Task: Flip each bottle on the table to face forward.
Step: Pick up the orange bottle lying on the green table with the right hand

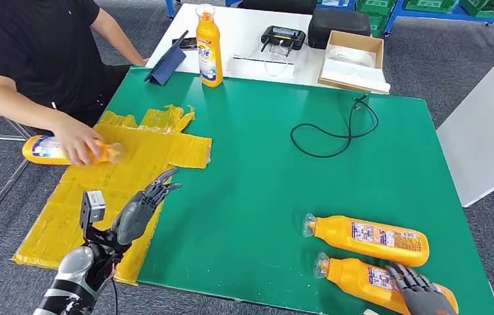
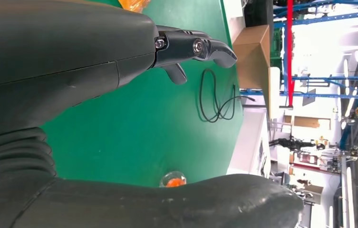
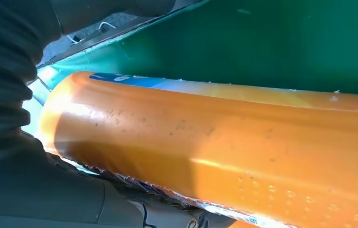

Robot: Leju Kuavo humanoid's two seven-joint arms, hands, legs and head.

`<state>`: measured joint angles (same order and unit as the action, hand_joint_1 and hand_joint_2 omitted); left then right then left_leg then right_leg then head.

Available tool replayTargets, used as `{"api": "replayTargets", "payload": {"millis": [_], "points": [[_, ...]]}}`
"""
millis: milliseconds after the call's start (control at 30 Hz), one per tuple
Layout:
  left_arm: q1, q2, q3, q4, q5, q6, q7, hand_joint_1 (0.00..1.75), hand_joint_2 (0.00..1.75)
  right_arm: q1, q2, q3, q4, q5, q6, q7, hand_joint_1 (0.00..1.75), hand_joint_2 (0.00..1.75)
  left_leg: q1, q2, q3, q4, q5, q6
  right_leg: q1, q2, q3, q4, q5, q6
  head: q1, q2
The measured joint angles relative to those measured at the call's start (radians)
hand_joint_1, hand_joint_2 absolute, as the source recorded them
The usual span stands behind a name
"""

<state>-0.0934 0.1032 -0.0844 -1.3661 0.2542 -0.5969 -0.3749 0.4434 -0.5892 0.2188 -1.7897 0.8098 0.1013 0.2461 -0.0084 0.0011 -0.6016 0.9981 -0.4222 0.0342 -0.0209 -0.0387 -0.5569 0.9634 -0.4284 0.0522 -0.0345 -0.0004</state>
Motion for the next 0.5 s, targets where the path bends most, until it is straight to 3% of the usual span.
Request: {"api": "replayTargets", "payload": {"millis": [33, 67, 500], "points": [[-0.004, -0.001, -0.001, 0.002, 0.004, 0.000, 0.004, 0.00, 0.00, -0.001, -0.002, 0.000, 0.003, -0.009, 0.006, 0.004, 1.71, 1.75, 0.000, 0.000, 0.000, 0.000, 0.000, 0.000, 0.000, 0.000, -0.001, 0.000, 0.000, 0.000, 0.000, 0.000], [-0.008, -0.002, -0.002, 0.005, 0.008, 0.000, 0.007, 0.00, 0.00, -0.001, -0.007, -0.001, 0.006, -0.022, 0.012, 0.007, 1.75, 1.75, 0.000, 0.000, 0.000, 0.000, 0.000, 0.000, 0.000, 0.000, -0.002, 0.000, 0.000, 0.000, 0.000, 0.000], [-0.030, -0.003, -0.012, 0.043, 0.030, -0.003, 0.004, 0.00, 0.00, 0.040, -0.075, -0.010, 0.013, -0.181, -0.028, 0.004, 1.75, 1.75, 0.000, 0.000, 0.001, 0.000, 0.000, 0.000, 0.000, 0.000, 0.000, 0.000, 0.000, 0.000, 0.000, 0.000]]}}
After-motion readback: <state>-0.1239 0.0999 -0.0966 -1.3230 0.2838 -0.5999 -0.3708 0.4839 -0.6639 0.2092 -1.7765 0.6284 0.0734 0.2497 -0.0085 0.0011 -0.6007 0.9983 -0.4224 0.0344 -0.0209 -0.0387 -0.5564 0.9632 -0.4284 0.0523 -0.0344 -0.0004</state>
